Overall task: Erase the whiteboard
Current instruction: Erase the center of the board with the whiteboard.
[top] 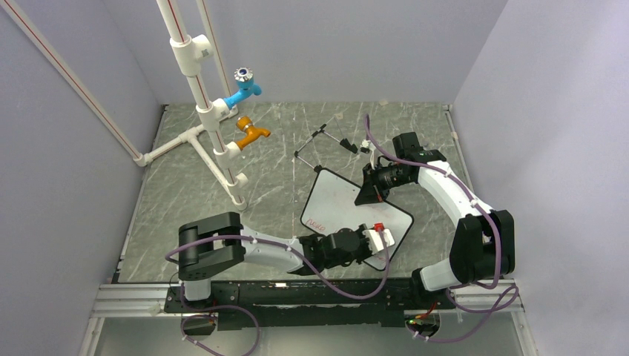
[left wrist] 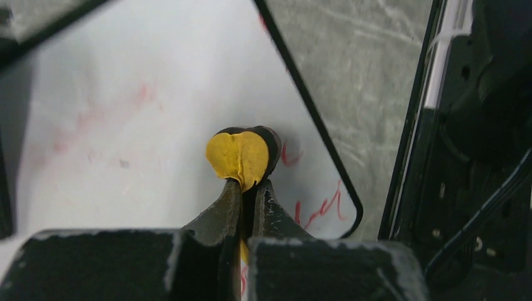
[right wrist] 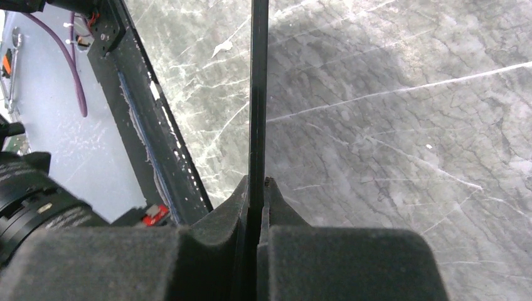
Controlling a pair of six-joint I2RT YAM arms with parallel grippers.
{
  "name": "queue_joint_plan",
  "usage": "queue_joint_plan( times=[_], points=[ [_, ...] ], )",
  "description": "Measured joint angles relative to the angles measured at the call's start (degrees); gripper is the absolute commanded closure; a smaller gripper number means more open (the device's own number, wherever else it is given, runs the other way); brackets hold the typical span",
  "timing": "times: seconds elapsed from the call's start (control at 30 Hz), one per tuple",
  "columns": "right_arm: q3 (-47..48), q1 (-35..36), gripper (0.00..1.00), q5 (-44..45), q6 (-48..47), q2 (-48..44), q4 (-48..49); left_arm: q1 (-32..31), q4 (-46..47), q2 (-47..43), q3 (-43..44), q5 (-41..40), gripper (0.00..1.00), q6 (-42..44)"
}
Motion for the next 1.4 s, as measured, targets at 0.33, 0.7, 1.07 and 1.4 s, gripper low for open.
queue_joint_plan(
  times=[0.33, 0.7, 1.07, 1.4],
  points=[
    [0.00, 0.13, 1.00, -0.09, -0.39, 0.00, -0.13, -0.02, -4.83, 1.77, 6.78, 2.54, 1.00, 4.28],
    [0.00, 0.35, 1.00, -0.26, -0.48, 0.00, -0.44, -1.66, -4.11, 1.77, -1.05, 5.68, 1.00, 3.67],
    [0.00, 0.35, 1.00, -0.24, -0.48, 0.00, -0.44, -0.72, -5.70, 0.55, -3.48, 6.71, 1.00, 2.49],
    [0.00, 0.33, 1.00, -0.13, -0.50, 0.00, -0.42, 3.10, -16.74, -1.25, 3.48, 12.74, 1.00, 3.63]
  ],
)
